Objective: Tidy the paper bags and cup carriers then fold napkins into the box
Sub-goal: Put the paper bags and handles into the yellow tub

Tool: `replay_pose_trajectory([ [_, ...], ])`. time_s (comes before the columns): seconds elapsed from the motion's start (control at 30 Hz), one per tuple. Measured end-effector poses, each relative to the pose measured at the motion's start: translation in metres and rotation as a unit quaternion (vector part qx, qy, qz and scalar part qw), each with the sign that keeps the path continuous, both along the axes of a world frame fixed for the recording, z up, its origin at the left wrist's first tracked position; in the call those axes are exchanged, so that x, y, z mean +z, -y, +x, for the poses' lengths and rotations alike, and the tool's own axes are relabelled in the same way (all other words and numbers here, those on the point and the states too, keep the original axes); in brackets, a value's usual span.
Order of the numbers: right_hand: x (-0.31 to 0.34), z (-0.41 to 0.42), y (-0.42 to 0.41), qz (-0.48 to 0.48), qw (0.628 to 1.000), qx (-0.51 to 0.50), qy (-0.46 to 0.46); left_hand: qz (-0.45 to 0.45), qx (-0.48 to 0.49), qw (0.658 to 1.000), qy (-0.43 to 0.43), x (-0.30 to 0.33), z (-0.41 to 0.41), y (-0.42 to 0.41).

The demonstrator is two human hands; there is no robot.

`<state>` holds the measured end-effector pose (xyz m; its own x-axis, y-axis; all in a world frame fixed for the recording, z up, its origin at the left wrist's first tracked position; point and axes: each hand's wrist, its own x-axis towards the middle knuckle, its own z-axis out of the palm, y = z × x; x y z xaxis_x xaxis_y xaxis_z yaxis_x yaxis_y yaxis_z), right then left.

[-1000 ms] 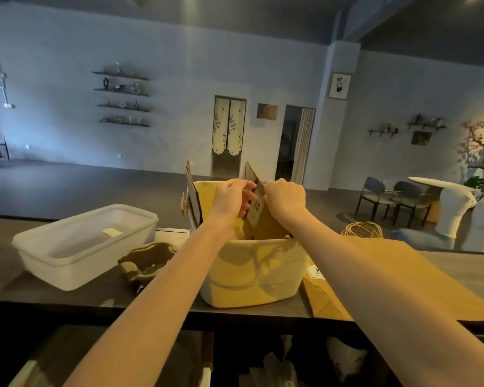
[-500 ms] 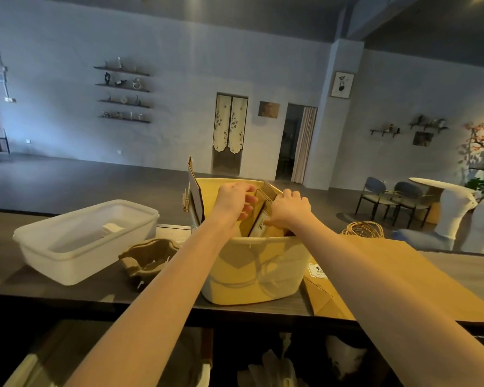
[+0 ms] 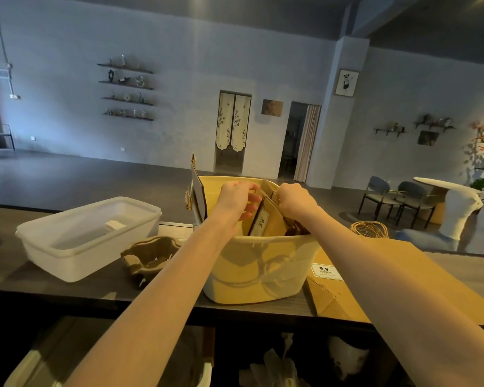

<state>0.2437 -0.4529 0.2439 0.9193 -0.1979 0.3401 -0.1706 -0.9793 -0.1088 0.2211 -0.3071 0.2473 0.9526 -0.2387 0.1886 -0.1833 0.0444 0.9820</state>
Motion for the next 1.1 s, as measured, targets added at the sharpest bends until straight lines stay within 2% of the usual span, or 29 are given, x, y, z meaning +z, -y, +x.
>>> replay_pose_trajectory([
  [0.13, 0.010, -0.003, 0.000, -0.031, 0.999, -0.002, 0.011, 0.001, 0.000, 1.000, -0.002, -0.001, 0.000, 0.000],
  [0.3, 0.007, 0.007, -0.003, -0.025, 0.998, -0.005, -0.058, -0.003, 0.002, 1.000, -0.003, 0.000, 0.000, 0.001],
  [0.4, 0.003, 0.012, 0.000, -0.037, 0.997, -0.016, -0.068, -0.001, -0.001, 1.000, -0.001, -0.001, 0.001, 0.000],
  [0.53, 0.008, 0.009, 0.004, -0.008, 0.997, -0.004, -0.083, 0.005, -0.005, 1.000, 0.005, -0.001, 0.004, -0.001],
  [0.63, 0.013, 0.001, 0.010, 0.039, 0.998, 0.018, -0.051, 0.032, -0.018, 0.999, 0.035, 0.000, 0.003, -0.001],
  [0.77, 0.023, -0.032, 0.022, 0.090, 0.995, 0.031, 0.033, 0.104, -0.022, 0.983, 0.147, 0.002, -0.004, 0.008],
  [0.9, 0.025, -0.071, 0.045, 0.129, 0.987, 0.012, 0.094, 0.090, -0.043, 0.977, 0.188, 0.004, -0.029, 0.027],
  [1.0, 0.011, -0.101, 0.063, 0.163, 0.982, -0.019, 0.092, 0.083, -0.108, 0.978, 0.155, -0.002, -0.054, 0.045],
  [1.1, -0.011, -0.128, 0.077, 0.186, 0.979, -0.058, 0.065, 0.146, -0.184, 0.970, 0.069, -0.013, -0.073, 0.063],
])
